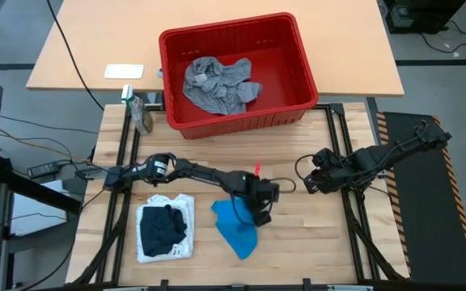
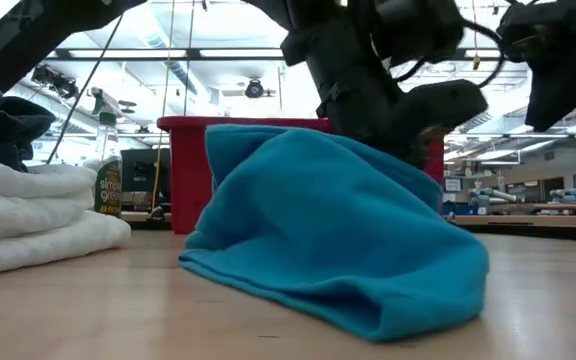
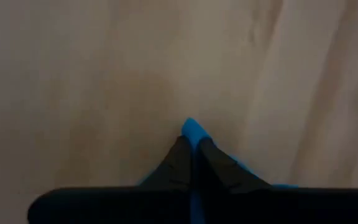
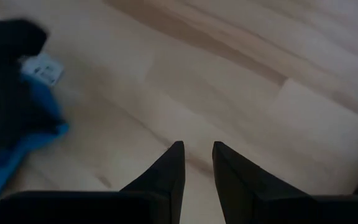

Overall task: Fold laundry
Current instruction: Fold the light blue shorts

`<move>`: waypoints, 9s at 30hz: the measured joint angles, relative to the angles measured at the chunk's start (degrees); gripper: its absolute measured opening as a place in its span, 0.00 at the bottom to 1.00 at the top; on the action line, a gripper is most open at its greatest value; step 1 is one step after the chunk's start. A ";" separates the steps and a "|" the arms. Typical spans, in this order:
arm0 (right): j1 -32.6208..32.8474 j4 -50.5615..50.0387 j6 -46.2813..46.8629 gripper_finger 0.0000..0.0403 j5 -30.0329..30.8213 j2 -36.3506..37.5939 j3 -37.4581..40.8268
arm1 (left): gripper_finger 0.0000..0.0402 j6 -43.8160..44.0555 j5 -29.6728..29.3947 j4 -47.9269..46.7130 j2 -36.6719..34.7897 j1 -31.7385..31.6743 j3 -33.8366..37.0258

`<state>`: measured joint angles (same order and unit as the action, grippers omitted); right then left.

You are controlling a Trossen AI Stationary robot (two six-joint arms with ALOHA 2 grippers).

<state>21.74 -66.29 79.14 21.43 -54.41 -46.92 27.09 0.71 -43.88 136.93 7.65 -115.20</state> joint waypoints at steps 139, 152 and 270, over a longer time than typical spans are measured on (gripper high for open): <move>-14.96 52.92 -26.94 0.01 -23.49 11.50 0.61 | 0.02 10.11 1.21 40.29 -71.00 6.43 51.68; -28.96 40.46 -40.13 0.04 -14.43 -8.07 5.19 | 0.02 16.41 -14.51 21.66 -50.54 4.42 51.75; 18.33 52.63 -23.20 0.46 -3.92 -51.05 -7.63 | 0.44 -49.79 -3.34 23.44 -30.62 7.99 51.90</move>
<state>40.07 -13.66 55.94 17.51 -105.46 -54.54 -22.70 -2.63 -20.44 106.30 15.64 -63.31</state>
